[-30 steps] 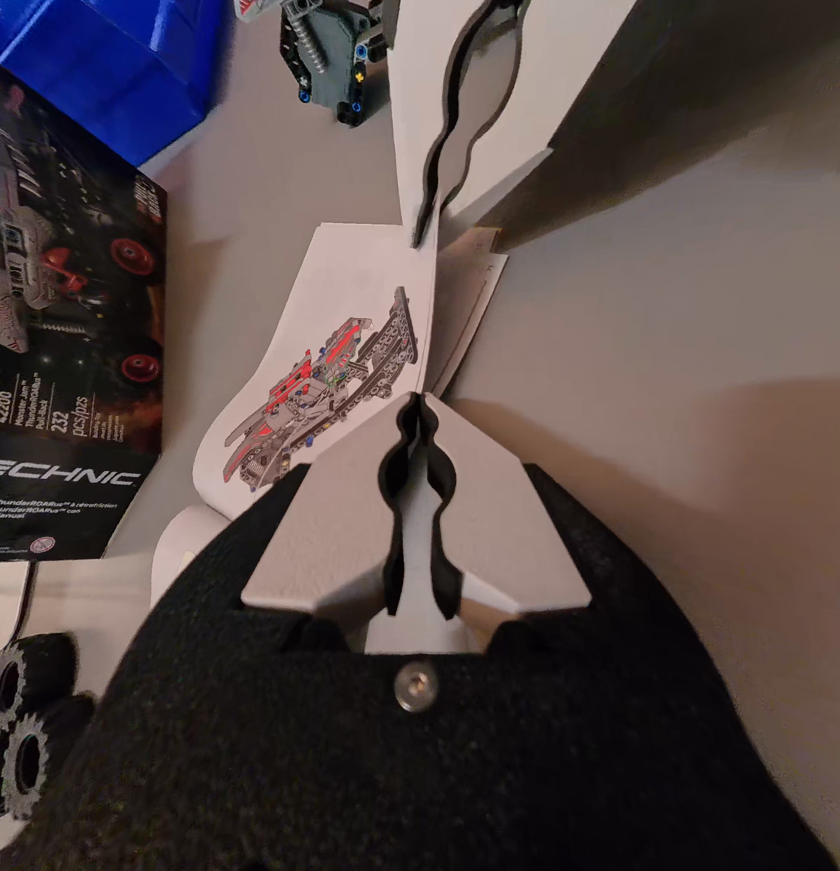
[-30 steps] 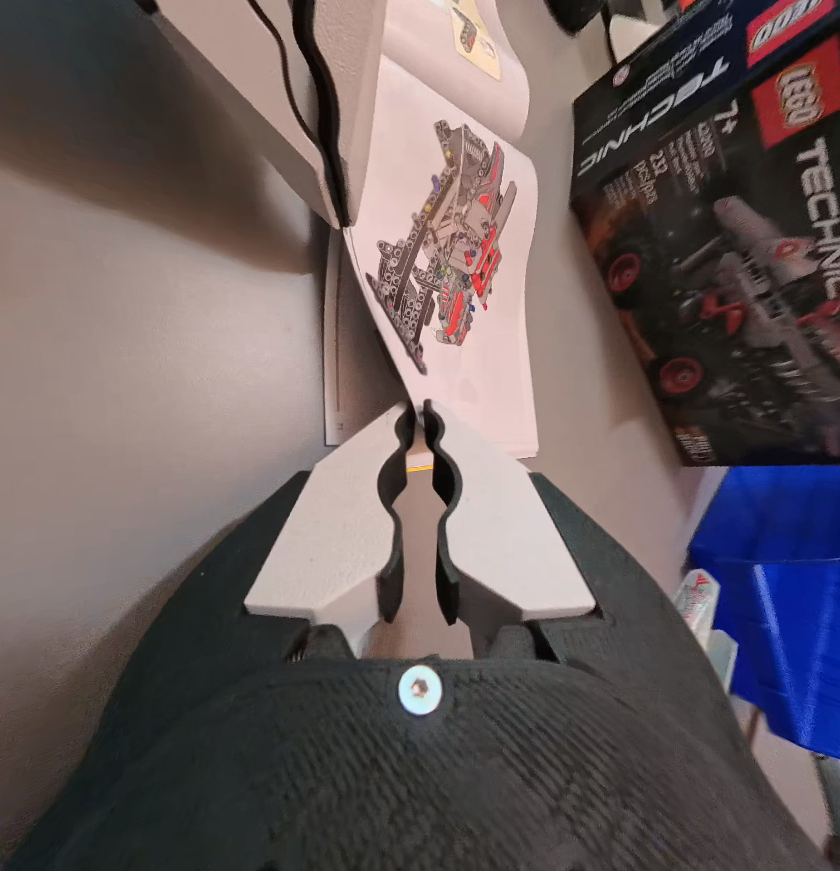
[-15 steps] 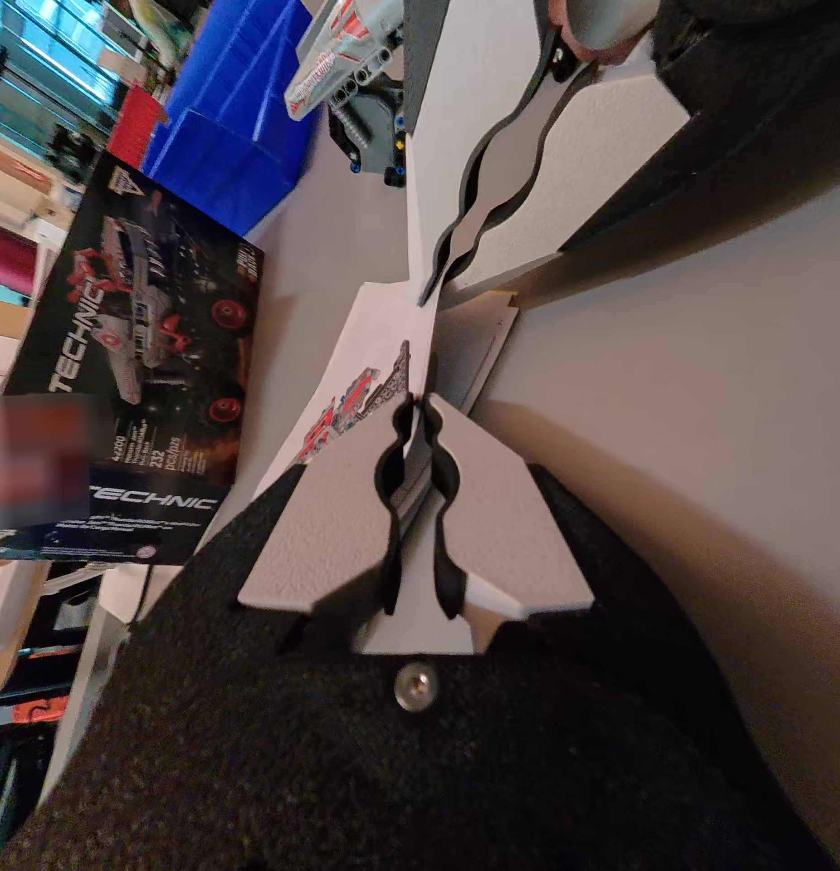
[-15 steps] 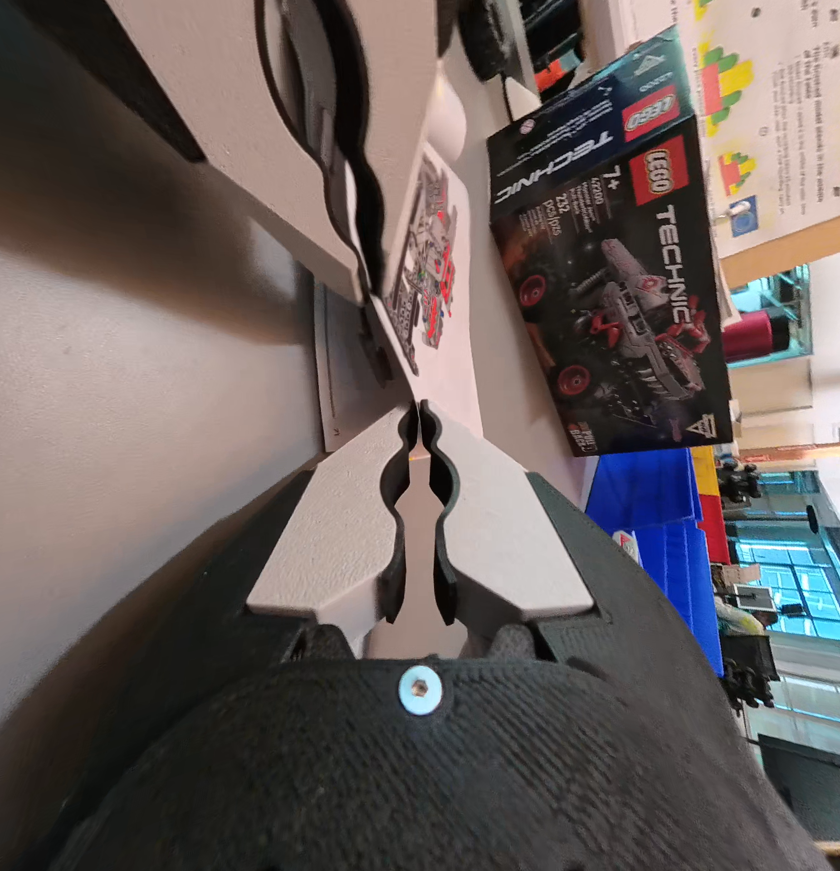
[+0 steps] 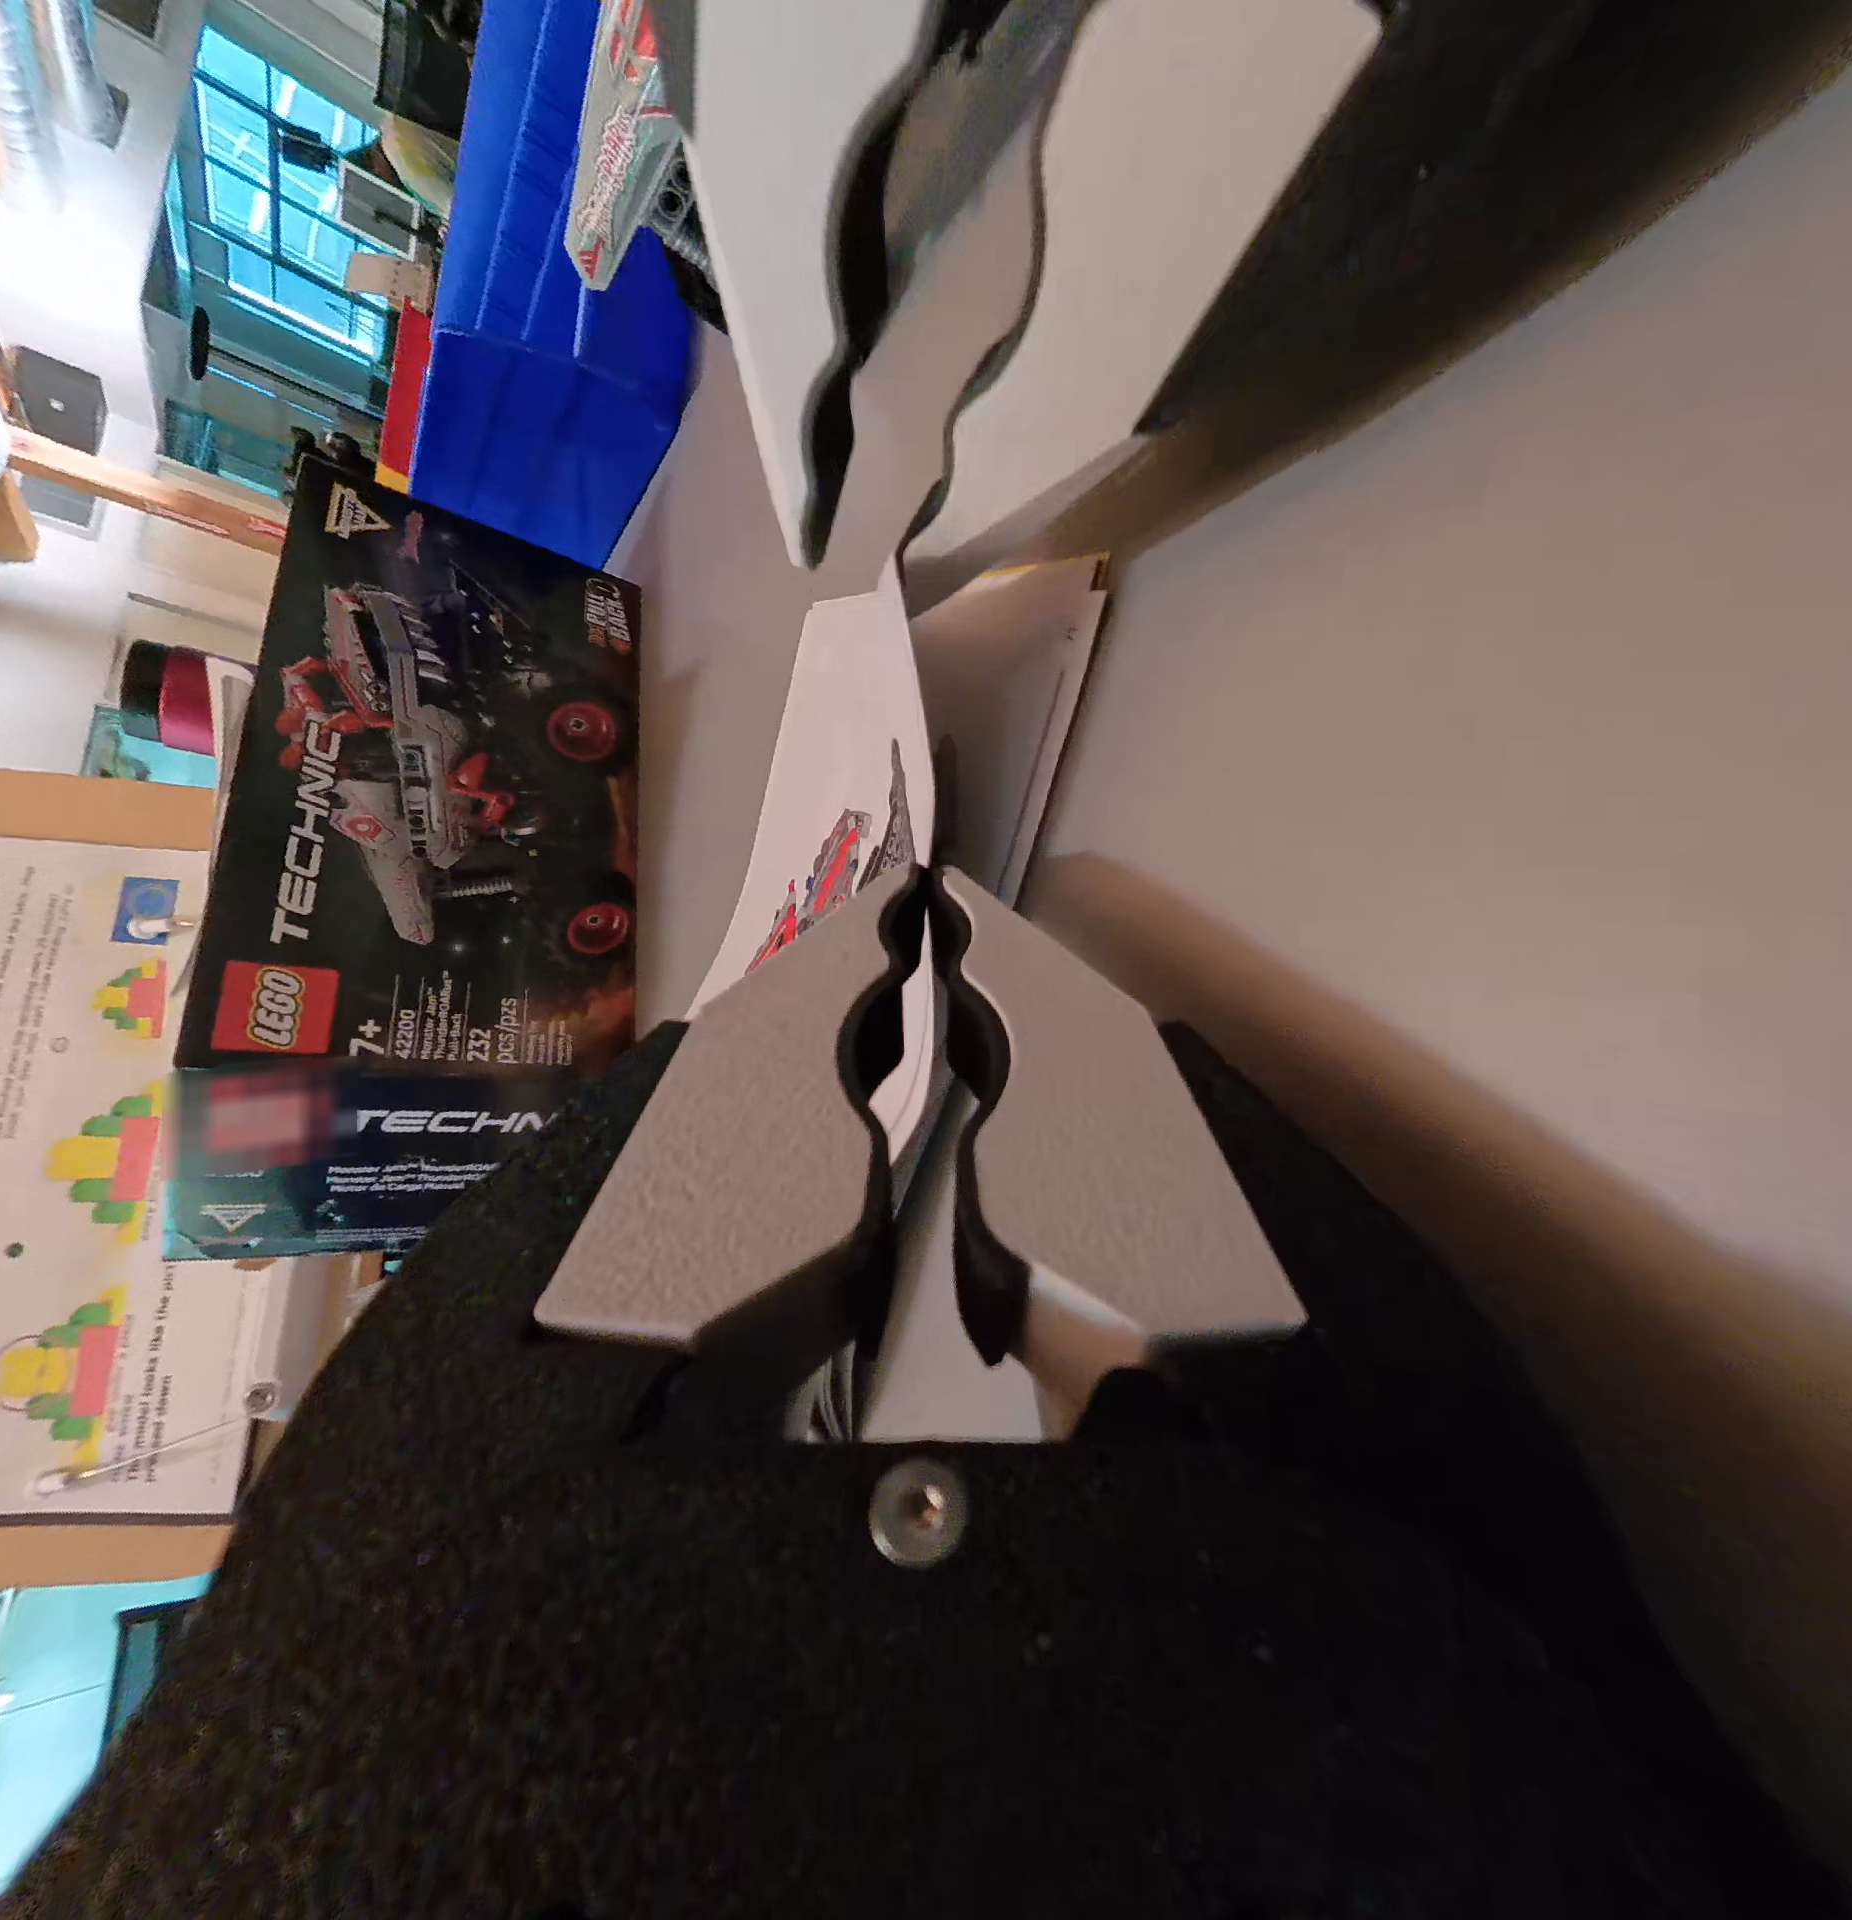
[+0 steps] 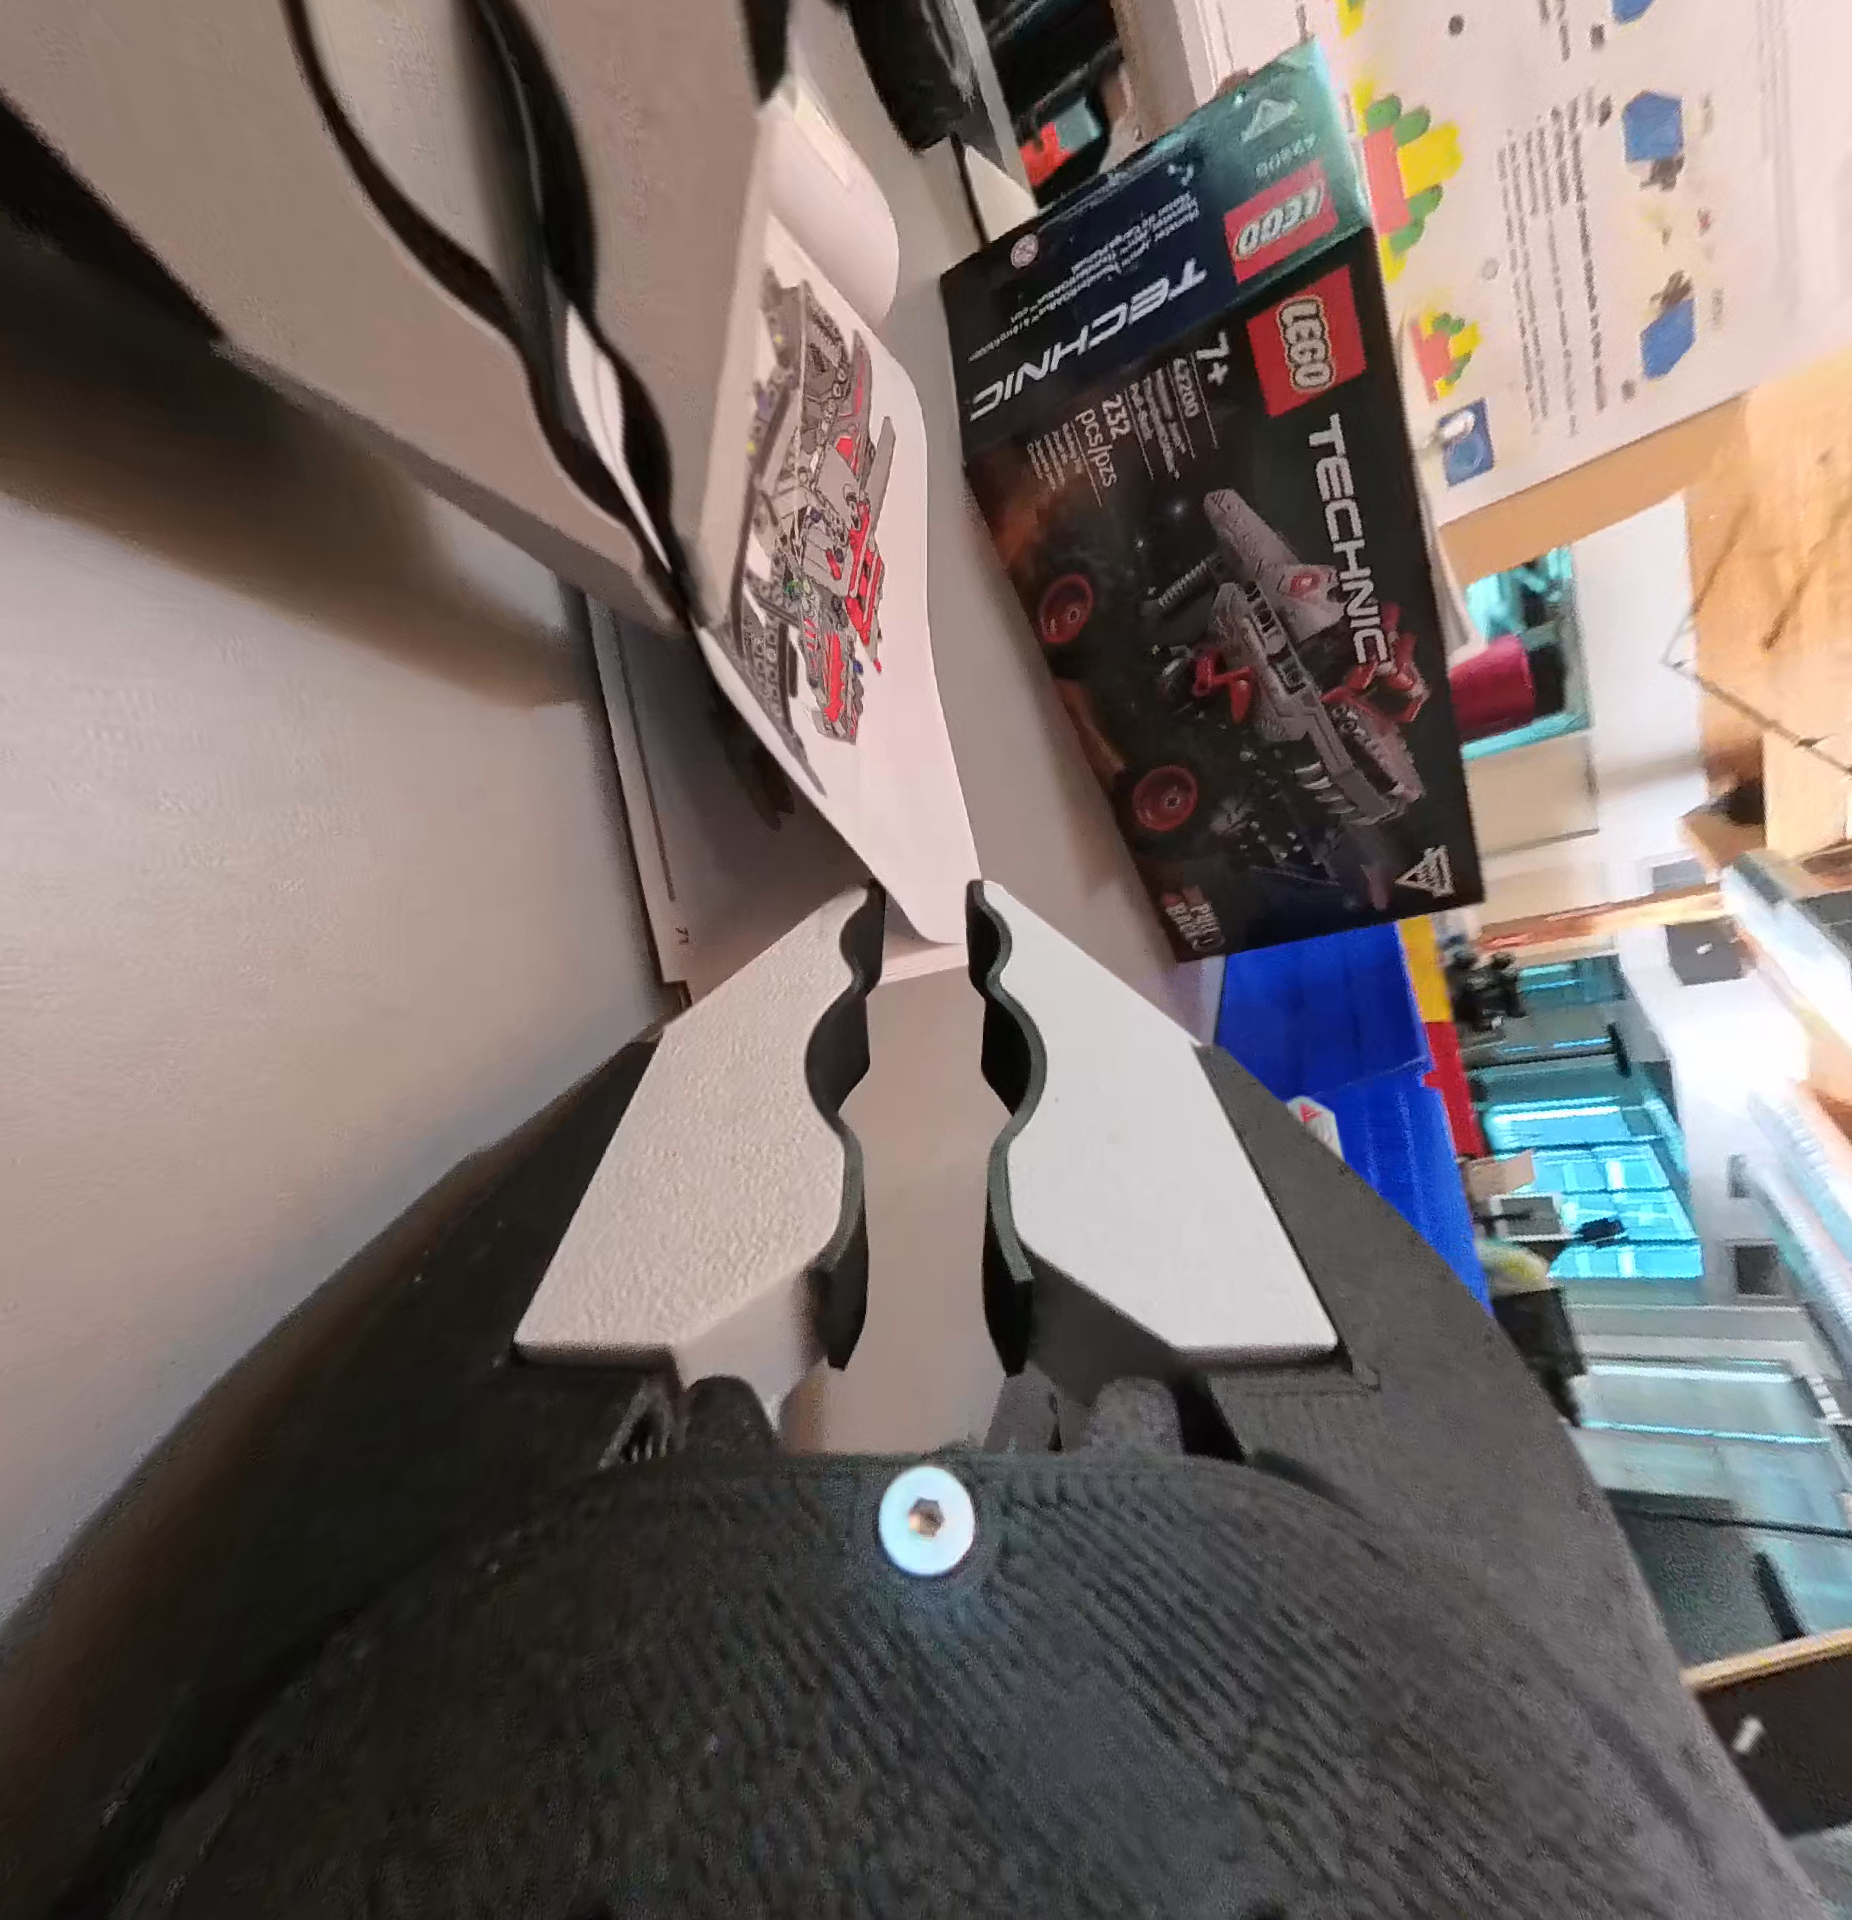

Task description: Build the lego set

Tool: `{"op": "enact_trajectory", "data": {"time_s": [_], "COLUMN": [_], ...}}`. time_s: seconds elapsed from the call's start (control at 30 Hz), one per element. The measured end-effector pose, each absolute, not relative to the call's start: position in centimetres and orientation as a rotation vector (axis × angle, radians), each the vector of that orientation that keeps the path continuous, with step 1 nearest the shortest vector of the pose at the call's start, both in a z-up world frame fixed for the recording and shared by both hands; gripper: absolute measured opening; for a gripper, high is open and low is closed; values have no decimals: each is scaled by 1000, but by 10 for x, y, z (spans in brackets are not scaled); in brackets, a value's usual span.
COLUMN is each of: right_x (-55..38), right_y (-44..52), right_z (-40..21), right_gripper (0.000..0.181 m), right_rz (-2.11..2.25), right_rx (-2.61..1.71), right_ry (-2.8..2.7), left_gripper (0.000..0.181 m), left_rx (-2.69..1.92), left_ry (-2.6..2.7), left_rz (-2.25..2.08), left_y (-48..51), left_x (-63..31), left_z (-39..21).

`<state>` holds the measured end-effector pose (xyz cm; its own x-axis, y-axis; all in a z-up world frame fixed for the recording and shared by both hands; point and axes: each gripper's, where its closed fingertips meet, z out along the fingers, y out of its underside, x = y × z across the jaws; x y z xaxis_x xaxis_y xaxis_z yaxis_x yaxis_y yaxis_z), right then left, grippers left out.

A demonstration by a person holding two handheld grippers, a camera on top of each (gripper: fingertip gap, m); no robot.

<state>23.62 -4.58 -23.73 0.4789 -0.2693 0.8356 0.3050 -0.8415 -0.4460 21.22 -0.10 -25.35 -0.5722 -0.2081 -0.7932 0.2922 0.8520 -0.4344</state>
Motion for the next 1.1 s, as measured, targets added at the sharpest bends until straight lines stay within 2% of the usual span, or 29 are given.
{"op": "enact_trajectory", "data": {"time_s": [0.17,0.27,0.4,0.5,0.6,1.0,1.1], "right_x": [232,223,215,220,231,250,243], "right_y": [-55,-42,-19,-21,-34,-70,-35], "right_z": [-236,-238,-255,-266,-266,-265,-236], "right_gripper": [6,0,0,0,0,1,7], "right_rz": [-1194,-943,-707,-825,-970,-1107,-999], "right_rx": [-2257,-2199,-2260,-2382,-2429,-2533,-2321], "right_ry": [265,452,426,312,300,381,391], "left_gripper": [0,0,0,0,0,0,0], "left_rx": [24,-79,-278,-481,-653,-1007,-973], "left_ry": [2040,1995,1849,1693,1596,1541,1557], "left_rz": [-667,-720,-844,-1010,-1161,-1377,-1431], "left_y": [2,11,37,73,108,160,149], "left_x": [217,226,236,240,241,237,236], "left_z": [-246,-232,-192,-152,-137,-162,-160]}}
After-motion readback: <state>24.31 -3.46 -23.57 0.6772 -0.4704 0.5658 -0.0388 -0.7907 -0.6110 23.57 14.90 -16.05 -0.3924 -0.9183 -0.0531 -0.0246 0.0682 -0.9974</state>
